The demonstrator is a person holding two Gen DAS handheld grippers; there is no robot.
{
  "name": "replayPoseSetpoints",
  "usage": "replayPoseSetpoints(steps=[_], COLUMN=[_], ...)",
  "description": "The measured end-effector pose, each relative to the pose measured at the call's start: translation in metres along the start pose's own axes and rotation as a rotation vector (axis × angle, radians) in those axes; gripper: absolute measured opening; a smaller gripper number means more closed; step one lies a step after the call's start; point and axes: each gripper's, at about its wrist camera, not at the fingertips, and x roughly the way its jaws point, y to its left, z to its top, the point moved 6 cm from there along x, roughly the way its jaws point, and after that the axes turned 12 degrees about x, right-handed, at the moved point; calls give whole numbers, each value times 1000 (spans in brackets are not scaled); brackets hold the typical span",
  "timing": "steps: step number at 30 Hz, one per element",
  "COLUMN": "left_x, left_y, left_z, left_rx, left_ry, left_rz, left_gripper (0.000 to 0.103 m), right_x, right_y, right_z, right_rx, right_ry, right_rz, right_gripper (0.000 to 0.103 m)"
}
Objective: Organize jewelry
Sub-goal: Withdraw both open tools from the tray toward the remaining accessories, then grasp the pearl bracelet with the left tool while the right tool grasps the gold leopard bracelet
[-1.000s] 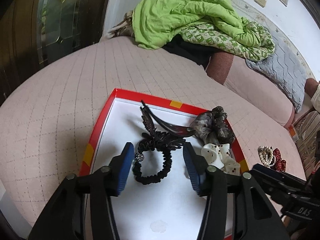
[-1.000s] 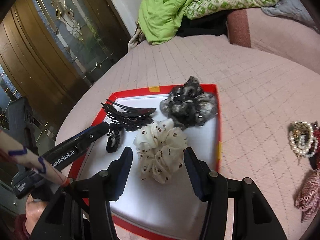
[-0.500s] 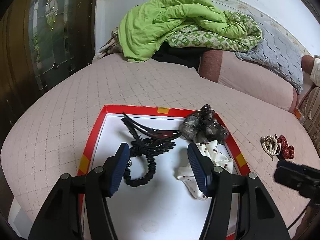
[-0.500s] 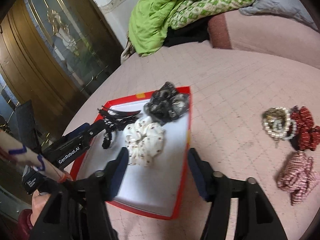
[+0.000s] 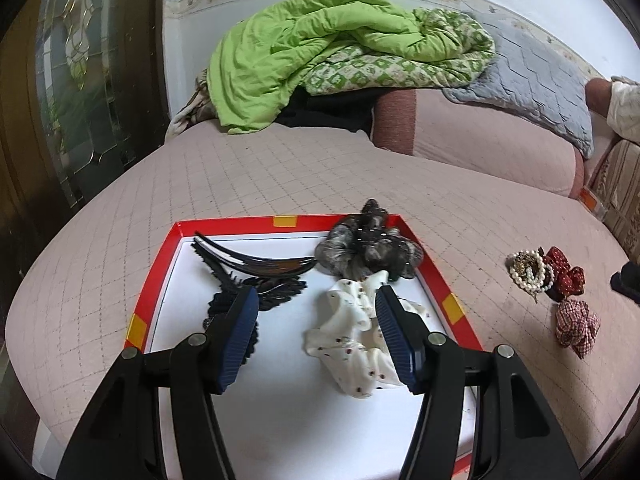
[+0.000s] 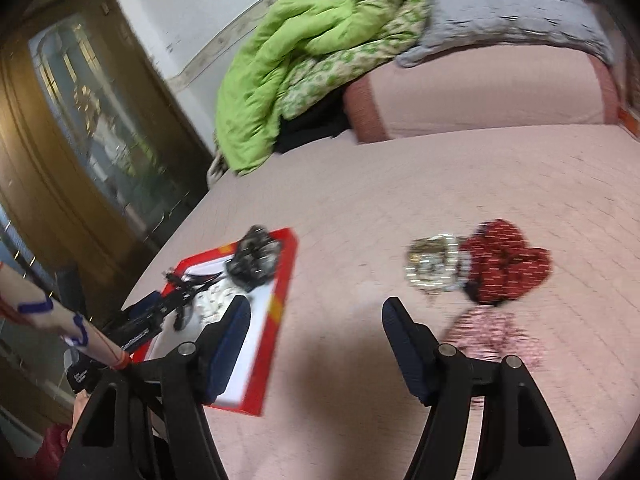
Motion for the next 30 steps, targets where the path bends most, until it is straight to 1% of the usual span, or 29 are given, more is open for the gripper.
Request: replayPoseSetpoints(steps=[8, 11, 13, 17, 19, 23, 24, 25, 28, 30], left_x=[-12, -16, -19, -21, -21, -13, -9, -5, 9, 19], left_y=[-25, -45, -61, -87, -102, -132, -141, -148, -172, -186], left_z=[4, 6, 7, 9, 11, 12, 13, 14, 18, 25], left_rx=[48, 89, 116, 156, 170, 188, 187, 187, 221, 237], left_ry=[-31, -31, -29, -9, 4, 68, 96, 117, 173, 188], left_rz=[-9, -31, -59, -108, -140, -252, -301, -329, -397, -421], left_gripper=[60, 60, 60, 61, 61, 63, 63, 63, 63, 63], right_x=[-40, -47, -49, -51, -54, -55, -55, -55, -57, -59], right_y=[-72, -88, -95, -106, -111, -116, -116, -117, -119, -121], right_z=[24, 27, 27, 23, 23, 22, 21, 21, 21, 21], right_rx=[152, 188, 196, 174, 181, 191, 193, 195, 210, 224], right_ry=[-122, -145, -125, -108, -101, -88, -86, -84, -84, -84], right_rz=[-64, -77, -68, -117, -119, -130, -130, -134, -116, -109], right_gripper=[73, 73, 73, 73, 73, 73, 73, 73, 73, 73])
